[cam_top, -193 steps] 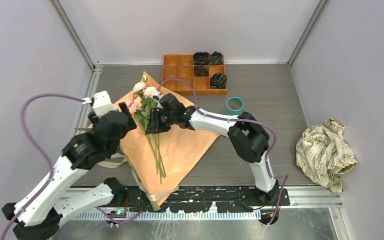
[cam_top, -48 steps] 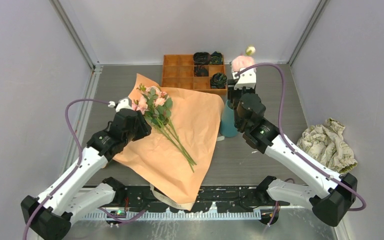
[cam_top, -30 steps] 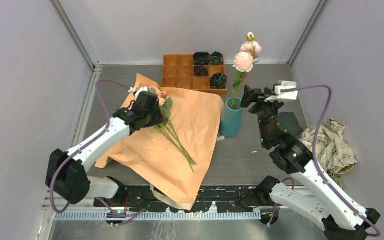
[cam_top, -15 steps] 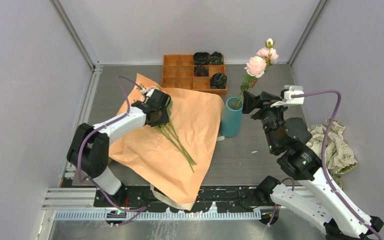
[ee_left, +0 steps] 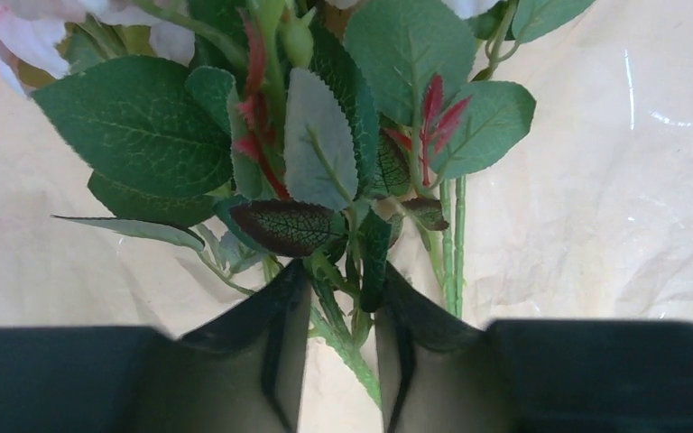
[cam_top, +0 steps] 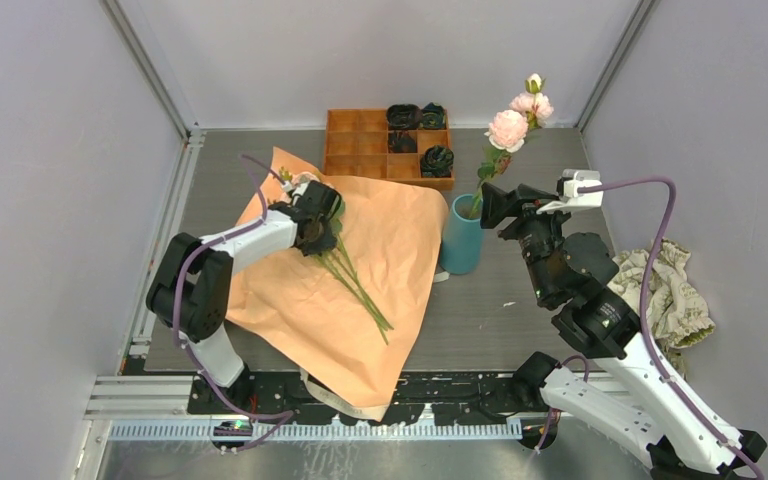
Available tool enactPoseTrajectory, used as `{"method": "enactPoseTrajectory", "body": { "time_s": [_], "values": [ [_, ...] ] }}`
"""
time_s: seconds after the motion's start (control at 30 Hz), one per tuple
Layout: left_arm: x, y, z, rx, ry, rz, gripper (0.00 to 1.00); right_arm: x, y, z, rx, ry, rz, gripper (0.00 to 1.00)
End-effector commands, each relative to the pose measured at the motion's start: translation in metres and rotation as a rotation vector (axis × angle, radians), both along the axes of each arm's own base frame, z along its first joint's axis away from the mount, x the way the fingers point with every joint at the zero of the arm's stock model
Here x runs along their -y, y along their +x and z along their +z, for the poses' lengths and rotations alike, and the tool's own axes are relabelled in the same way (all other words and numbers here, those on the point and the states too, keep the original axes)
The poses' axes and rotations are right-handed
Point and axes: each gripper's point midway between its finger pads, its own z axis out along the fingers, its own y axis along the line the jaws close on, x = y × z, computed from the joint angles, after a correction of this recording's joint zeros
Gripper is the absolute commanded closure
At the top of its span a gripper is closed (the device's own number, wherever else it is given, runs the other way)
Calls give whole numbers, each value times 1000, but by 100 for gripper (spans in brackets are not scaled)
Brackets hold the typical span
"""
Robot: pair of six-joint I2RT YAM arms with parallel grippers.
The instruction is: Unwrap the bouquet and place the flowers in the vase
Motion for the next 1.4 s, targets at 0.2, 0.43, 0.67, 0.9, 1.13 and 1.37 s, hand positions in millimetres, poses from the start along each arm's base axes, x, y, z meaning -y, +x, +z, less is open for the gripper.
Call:
{"method": "enactPoseTrajectory", "body": {
  "time_s": [0.2, 0.43, 0.67, 0.9, 1.13, 1.37],
  "values": [
    [0, 24, 48, 123, -26, 3, 100, 3, -5, 13, 26, 57, 0, 31],
    [-8, 20, 169, 413, -83, -18, 100, 9, -12, 14, 32, 81, 0, 32],
    [28, -11, 302, 792, -273, -191, 100, 11, -20, 19, 43, 119, 24, 34],
    [100, -38, 417, 1187, -405, -426, 100, 26, -49, 36, 113, 174, 75, 38],
    [176, -35, 489, 1399, -449, -572, 100, 47, -85, 57, 194, 221, 121, 31],
    [234, -10, 505, 1472, -459, -639, 100, 55, -100, 54, 199, 226, 146, 29]
  ]
}}
